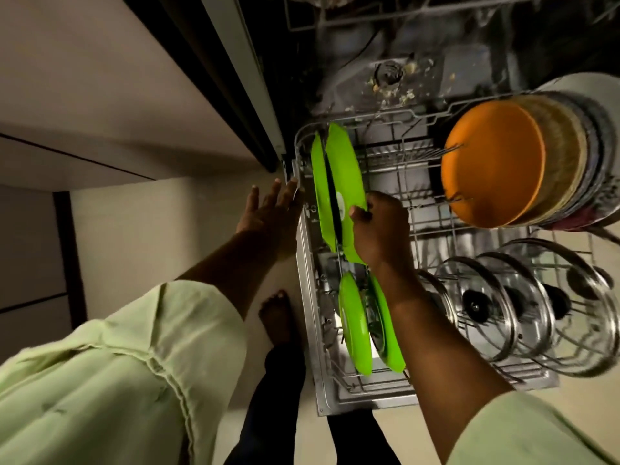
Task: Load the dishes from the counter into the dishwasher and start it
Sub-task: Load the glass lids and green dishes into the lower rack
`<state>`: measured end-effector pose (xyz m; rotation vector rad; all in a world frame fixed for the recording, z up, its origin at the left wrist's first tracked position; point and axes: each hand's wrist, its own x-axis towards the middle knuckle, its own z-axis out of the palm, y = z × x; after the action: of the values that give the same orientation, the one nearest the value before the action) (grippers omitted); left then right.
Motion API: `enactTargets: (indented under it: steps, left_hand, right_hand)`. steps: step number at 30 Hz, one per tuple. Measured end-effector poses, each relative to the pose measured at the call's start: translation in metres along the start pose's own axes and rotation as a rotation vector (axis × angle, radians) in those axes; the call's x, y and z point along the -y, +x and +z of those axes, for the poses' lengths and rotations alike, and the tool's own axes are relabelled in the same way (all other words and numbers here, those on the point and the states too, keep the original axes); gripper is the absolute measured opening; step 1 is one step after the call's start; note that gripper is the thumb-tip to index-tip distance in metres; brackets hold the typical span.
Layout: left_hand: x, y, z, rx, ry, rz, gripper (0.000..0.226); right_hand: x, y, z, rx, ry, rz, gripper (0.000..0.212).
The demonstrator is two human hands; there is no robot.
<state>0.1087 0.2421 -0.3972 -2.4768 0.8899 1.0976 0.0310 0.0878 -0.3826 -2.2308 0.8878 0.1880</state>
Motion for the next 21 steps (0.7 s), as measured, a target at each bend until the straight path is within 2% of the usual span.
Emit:
enactTargets:
  steps: [12, 17, 21]
  left_hand:
    - [-0.005, 0.024, 0.007, 0.123, 0.008, -0.009, 0.101]
    - [0.003, 0.024, 0.005, 0.128, 0.154, 0.039, 0.102]
    - [0.003, 0.025, -0.001, 0.146, 0.229, 0.059, 0.102]
  right_hand:
    - [-0.001, 0.031, 0.018, 0.071, -0.065, -0.019, 0.05]
    - [-0.005, 0.044, 0.026, 0.12, -0.097, -0.012, 0.045]
    - [-0.011, 0.047, 0.034, 0.222, -0.05, 0.007, 0.038]
